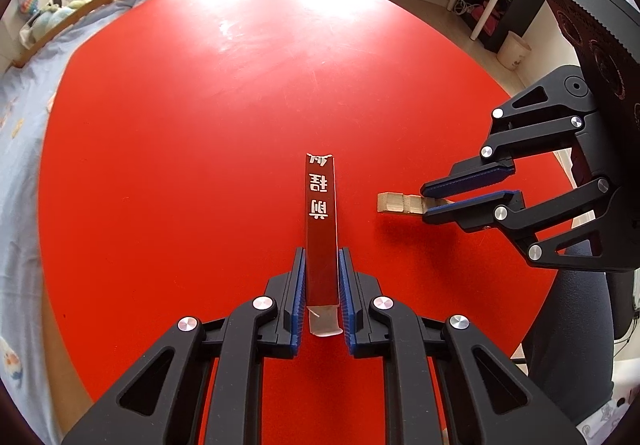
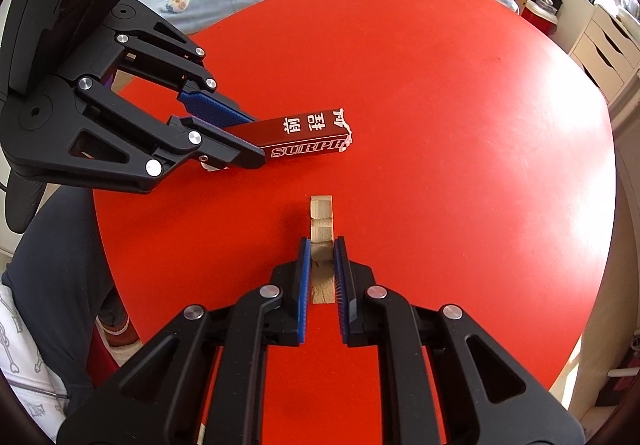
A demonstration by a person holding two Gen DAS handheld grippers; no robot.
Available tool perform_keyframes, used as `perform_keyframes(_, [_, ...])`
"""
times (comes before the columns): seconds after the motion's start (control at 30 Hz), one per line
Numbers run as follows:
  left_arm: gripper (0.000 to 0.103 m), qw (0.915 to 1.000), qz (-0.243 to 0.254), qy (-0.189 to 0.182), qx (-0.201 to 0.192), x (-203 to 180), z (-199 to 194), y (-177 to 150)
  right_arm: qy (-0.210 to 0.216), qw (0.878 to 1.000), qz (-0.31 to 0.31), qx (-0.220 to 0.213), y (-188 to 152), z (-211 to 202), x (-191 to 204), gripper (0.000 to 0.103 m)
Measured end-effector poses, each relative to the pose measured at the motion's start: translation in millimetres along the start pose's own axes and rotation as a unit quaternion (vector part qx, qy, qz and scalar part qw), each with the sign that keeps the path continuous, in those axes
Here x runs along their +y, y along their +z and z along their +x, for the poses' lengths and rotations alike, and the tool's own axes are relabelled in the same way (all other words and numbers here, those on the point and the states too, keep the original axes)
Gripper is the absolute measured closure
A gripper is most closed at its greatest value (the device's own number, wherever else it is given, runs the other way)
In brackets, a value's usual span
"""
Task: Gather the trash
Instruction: 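Carry the red box and clothespin over the wastebasket with both tools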
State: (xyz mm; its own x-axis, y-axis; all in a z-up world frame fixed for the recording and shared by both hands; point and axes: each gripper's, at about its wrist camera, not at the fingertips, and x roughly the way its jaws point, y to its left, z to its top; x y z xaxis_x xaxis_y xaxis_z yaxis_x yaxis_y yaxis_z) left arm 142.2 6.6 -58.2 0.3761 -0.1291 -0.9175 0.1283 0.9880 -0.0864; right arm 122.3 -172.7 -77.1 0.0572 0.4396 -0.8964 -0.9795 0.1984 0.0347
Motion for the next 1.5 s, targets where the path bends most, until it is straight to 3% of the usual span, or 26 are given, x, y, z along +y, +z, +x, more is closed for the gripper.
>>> perform_keyframes(0.53, [0.088,0.9979,0.006,0.016,-0.062,-31,-73,-44,-0.035,0.996,0.062,-0.059,-8,-75,29,0.092])
perform_keyframes(0.87, [0.088,0.9936,-0.004,0.022,-0.111,-56,-116,-71,-0.061,0.986,0.101,-0.119,-47,-125,59,0.092])
perform_keyframes(1.3, [0.088,0.9914,-0.007,0.008,-0.131,-76,-131,-106,-0.058,0.977,0.141,-0.149,-96,-144,106,0.092])
perform_keyframes(1.5, [0.088,0.9920,-0.007,-0.003,-0.126,-86,-128,-120,-0.055,0.976,0.152,-0.143,-108,-141,119,0.092])
